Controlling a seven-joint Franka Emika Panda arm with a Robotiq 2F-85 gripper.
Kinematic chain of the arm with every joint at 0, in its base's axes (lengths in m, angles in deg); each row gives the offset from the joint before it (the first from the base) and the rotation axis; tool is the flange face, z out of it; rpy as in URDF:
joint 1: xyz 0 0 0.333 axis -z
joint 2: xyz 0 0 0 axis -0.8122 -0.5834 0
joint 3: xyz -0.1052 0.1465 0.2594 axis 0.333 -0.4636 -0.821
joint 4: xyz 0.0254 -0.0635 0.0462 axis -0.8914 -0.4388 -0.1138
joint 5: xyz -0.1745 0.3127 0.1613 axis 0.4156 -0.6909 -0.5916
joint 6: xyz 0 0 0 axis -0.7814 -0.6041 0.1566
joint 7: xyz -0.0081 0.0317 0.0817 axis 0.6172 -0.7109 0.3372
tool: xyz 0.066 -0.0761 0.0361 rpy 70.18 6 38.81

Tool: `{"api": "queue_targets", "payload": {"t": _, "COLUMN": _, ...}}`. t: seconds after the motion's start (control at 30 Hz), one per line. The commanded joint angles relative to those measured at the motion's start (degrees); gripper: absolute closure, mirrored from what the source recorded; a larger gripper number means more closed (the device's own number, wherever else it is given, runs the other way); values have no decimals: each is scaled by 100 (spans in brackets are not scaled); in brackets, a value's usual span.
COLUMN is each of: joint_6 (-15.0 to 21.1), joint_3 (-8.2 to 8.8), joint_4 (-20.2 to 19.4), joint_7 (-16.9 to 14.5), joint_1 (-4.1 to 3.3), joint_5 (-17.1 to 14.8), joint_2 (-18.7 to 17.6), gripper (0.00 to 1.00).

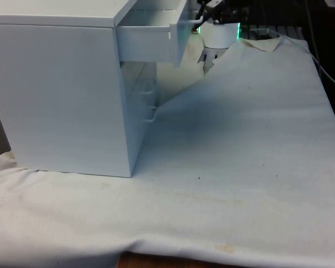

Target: Open the drawer, then close it.

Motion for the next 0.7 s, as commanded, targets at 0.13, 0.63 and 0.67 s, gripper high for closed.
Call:
{"api": "queue_targets", "payload": {"t": 0.13, "joint_6": -195, "joint_3": -143, "joint_4": 155, "joint_7": 115, "joint_1": -29, "joint_5": -11, "joint_2": -109, "gripper": 100}}
{"api": "queue_targets", "payload": {"t": 0.63, "joint_6": -286, "joint_3": -453, "joint_4": 281, "joint_7": 372, "joint_1": -11, "joint_5": -57, "joint_2": -258, "gripper": 100}}
{"api": "queue_targets", "payload": {"t": 0.67, "joint_6": -286, "joint_3": -470, "joint_4": 292, "joint_7": 390, "joint_1": -11, "joint_5": -57, "joint_2": -269, "gripper": 100}}
